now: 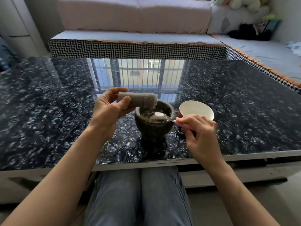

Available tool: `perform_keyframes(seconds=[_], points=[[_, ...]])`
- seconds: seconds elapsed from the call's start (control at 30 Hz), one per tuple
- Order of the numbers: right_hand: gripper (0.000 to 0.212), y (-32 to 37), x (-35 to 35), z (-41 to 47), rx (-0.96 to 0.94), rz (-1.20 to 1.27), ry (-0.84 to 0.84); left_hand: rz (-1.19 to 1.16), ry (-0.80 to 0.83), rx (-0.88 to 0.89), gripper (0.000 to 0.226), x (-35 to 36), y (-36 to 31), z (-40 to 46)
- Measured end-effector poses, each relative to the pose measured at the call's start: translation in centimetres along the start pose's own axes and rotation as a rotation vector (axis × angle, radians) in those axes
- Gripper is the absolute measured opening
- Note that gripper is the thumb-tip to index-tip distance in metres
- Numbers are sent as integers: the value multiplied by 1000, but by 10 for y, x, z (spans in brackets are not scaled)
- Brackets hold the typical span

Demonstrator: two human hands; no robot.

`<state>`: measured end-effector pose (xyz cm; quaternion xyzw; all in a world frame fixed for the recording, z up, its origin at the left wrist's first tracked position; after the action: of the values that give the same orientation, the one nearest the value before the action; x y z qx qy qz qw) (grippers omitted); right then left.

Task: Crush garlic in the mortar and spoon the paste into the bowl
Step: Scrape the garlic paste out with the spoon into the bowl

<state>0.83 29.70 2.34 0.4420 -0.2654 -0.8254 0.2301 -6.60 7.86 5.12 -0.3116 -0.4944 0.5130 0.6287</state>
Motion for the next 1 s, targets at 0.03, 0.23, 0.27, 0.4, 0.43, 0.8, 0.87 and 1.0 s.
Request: perform_keyframes(seconds=[0.03,0.23,0.27,0.4,0.43,0.8,0.87,1.0], points=[[31,0,-2,0,1,7,1,3,4,8,18,0,-1,1],[33,8,-16,18,8,167,-29,24,15,7,17,-1,-3,1],[33,8,-15,22,1,177,-17,23,13,4,16,0,-2,1],[33,3,-12,22,1,89,2,33,-8,3,13,-1,-2,1],[31,1,-12,19,-5,41,-2,37,-16,3,12,-3,-2,2],[28,13,-29,25,-71,-60,8,62,-2,25,15,-5,-2,3],[30,20,-25,31,-72,-48,3,83,19,44,17,-2,-3,3],[29,28,-14,40,-68,-62,4,108,45,81,18,3,-4,2]])
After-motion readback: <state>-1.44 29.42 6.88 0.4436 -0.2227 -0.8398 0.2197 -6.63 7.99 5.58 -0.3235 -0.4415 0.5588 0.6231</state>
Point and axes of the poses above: each hand's wrist, its own z-axis towards the middle knuckle, its own x-axis out of the palm, y = z × x, the point moved 3 cm from there along z, towards the middle knuckle, and after that the axes turned 15 degrees about x, right-handed, at the moved point
